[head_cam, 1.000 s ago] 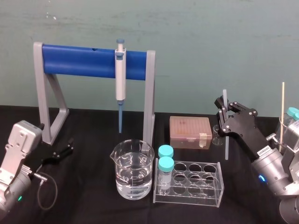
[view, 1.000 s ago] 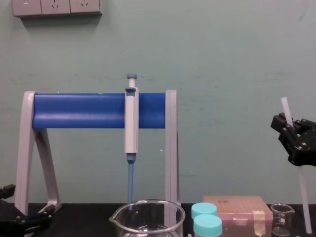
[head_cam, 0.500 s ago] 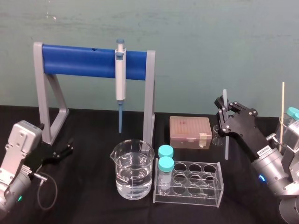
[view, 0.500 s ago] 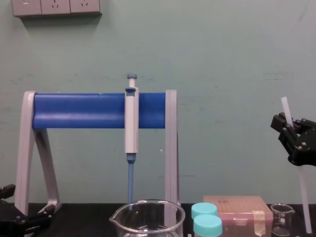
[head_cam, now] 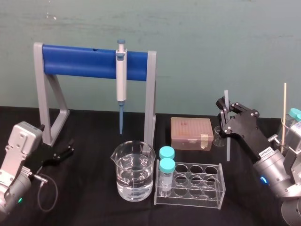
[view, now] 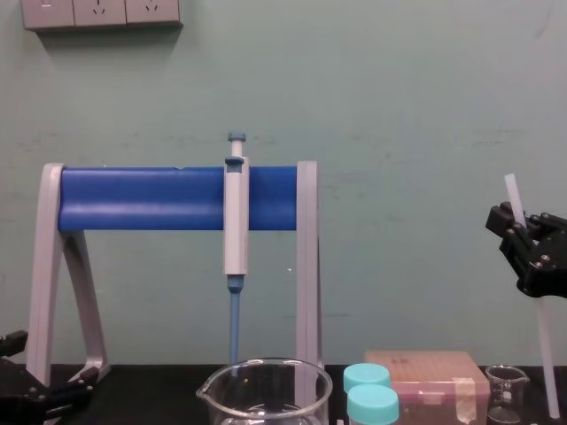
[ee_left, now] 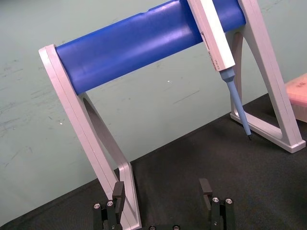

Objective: Pick up the stirring rod with one hand, then place it down.

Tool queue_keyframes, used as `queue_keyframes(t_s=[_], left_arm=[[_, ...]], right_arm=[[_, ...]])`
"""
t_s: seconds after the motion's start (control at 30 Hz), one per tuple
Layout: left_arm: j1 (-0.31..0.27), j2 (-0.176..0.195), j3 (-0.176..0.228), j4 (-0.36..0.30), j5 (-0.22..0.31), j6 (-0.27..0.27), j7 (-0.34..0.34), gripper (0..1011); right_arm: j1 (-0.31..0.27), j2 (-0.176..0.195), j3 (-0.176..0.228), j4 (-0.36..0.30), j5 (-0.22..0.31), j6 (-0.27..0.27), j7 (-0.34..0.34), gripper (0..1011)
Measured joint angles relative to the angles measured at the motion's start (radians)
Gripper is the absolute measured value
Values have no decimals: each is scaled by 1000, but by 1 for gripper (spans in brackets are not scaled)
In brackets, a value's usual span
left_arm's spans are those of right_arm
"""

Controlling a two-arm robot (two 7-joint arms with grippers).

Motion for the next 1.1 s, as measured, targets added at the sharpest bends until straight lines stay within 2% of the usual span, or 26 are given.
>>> queue_keyframes(t_s=[1.1], left_arm=[[0, 0, 0, 0, 0, 0, 0, 1000]], right_arm=[[0, 0, 0, 0, 0, 0, 0, 66]])
